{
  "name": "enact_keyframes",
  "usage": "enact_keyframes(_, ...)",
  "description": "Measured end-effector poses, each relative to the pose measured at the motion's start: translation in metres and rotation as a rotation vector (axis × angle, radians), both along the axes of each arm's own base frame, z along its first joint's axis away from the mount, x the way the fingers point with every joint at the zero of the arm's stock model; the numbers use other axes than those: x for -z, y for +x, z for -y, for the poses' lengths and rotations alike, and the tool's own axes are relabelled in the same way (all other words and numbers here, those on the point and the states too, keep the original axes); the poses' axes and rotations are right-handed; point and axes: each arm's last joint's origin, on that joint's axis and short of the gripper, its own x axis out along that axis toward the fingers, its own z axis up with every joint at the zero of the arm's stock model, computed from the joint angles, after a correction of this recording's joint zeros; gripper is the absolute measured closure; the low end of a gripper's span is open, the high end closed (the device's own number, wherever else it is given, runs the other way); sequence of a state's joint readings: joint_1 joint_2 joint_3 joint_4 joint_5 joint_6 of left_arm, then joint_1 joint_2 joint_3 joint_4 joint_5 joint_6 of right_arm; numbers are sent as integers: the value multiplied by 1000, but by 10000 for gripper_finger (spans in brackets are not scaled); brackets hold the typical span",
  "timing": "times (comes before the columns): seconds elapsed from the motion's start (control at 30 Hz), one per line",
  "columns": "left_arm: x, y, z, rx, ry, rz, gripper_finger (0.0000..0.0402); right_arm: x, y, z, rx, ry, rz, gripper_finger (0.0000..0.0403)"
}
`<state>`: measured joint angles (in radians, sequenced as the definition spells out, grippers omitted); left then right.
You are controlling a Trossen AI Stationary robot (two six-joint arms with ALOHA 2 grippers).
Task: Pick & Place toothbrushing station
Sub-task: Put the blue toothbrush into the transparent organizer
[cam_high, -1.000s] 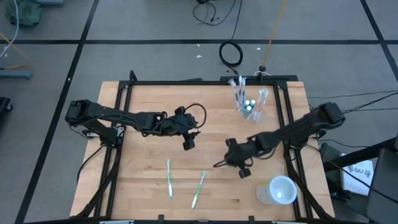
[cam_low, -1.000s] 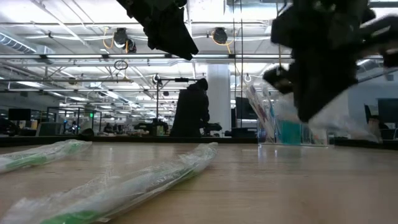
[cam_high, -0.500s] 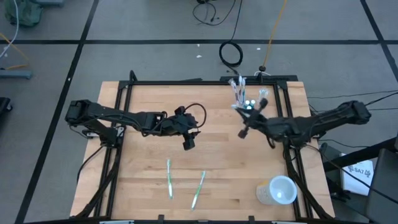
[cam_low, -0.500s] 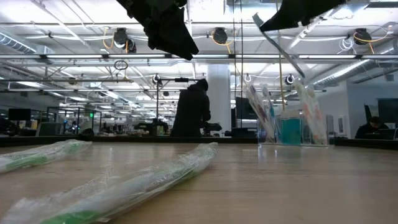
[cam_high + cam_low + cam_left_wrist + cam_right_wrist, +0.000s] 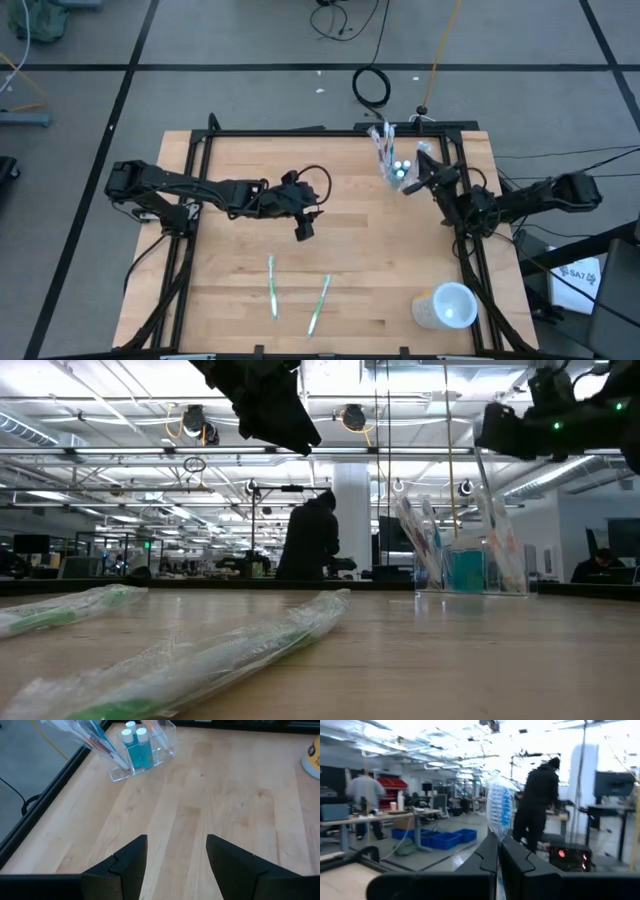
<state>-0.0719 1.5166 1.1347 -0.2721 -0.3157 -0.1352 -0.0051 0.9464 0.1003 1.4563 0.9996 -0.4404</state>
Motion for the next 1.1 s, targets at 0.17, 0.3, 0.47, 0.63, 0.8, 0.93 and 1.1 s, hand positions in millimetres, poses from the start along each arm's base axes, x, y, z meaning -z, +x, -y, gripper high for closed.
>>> enact_keyframes(0.17,-3,2,0,11,13,39,190,12,0,9,29,80,24,402)
enact_keyframes(0.3,-4,3,0,14,17,44,190,22,1,14,83,155,22,402)
enact_keyframes(0.47,-4,3,0,15,19,43,190,29,1,18,121,204,18,402)
enact_keyframes(0.63,-3,2,0,15,19,31,190,37,2,19,134,206,-83,402)
enact_keyframes(0.8,-3,2,0,15,19,31,190,47,3,19,143,219,-197,402)
enact_keyframes(0.93,-3,2,0,15,19,31,190,51,3,19,146,222,-245,402)
enact_keyframes(1.1,-3,2,0,15,19,30,190,50,3,19,146,222,-241,403)
